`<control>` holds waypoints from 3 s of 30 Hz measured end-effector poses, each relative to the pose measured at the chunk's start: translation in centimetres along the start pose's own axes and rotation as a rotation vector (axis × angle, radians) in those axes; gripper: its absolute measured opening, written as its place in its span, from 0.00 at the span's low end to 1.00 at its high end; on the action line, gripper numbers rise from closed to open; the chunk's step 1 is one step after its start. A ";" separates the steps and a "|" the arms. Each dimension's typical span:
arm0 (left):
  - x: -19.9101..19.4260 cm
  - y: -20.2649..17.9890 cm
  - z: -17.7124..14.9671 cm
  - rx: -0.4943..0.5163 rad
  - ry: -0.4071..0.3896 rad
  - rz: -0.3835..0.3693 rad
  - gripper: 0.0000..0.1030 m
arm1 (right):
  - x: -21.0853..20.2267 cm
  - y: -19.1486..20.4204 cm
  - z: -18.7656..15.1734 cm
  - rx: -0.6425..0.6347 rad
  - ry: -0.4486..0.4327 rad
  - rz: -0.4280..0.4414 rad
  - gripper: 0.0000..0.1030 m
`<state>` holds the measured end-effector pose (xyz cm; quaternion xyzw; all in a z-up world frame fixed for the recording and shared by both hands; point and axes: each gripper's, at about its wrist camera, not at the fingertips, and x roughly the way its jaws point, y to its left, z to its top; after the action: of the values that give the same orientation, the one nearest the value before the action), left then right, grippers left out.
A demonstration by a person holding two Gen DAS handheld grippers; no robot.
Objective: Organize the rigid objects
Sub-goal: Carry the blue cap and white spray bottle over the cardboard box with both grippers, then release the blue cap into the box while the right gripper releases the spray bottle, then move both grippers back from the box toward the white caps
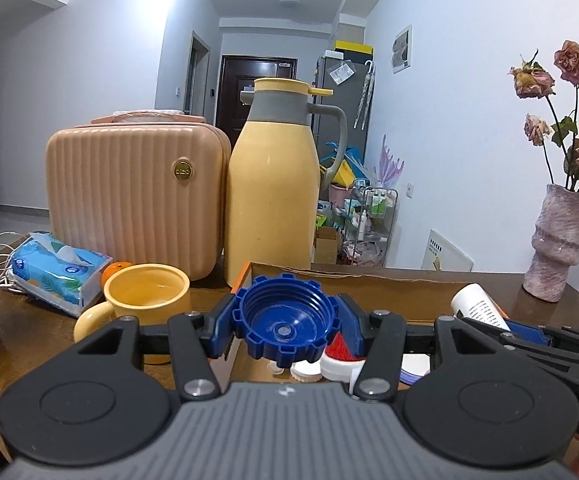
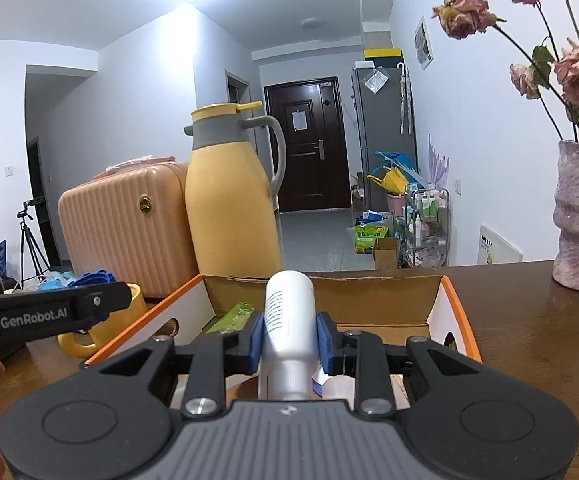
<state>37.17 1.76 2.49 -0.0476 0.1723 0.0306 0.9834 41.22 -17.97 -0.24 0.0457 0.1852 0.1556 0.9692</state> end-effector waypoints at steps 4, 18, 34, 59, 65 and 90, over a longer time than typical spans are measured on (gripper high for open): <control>1.1 -0.2 0.2 0.002 0.006 -0.001 0.52 | 1.3 -0.1 0.1 0.003 0.007 -0.005 0.26; 4.6 -0.5 0.6 0.013 0.025 0.007 0.52 | 4.8 -0.3 0.7 0.002 0.024 -0.017 0.26; 6.8 -0.5 0.7 0.026 0.047 0.009 0.53 | 7.2 -0.6 0.8 -0.012 0.074 -0.033 0.26; 7.0 0.3 0.5 0.017 0.060 0.101 1.00 | 6.1 -2.1 0.9 0.011 0.063 -0.153 1.00; 6.8 0.3 0.5 0.008 0.059 0.097 1.00 | 5.5 -1.9 1.0 0.002 0.051 -0.152 1.00; 2.7 0.2 -0.3 -0.017 0.026 0.078 1.00 | 0.3 -1.4 -0.2 -0.029 0.013 -0.140 1.00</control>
<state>39.55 2.09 1.26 -0.0497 0.1868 0.0699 0.9787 41.82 -19.18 -0.78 0.0177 0.1921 0.0906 0.9770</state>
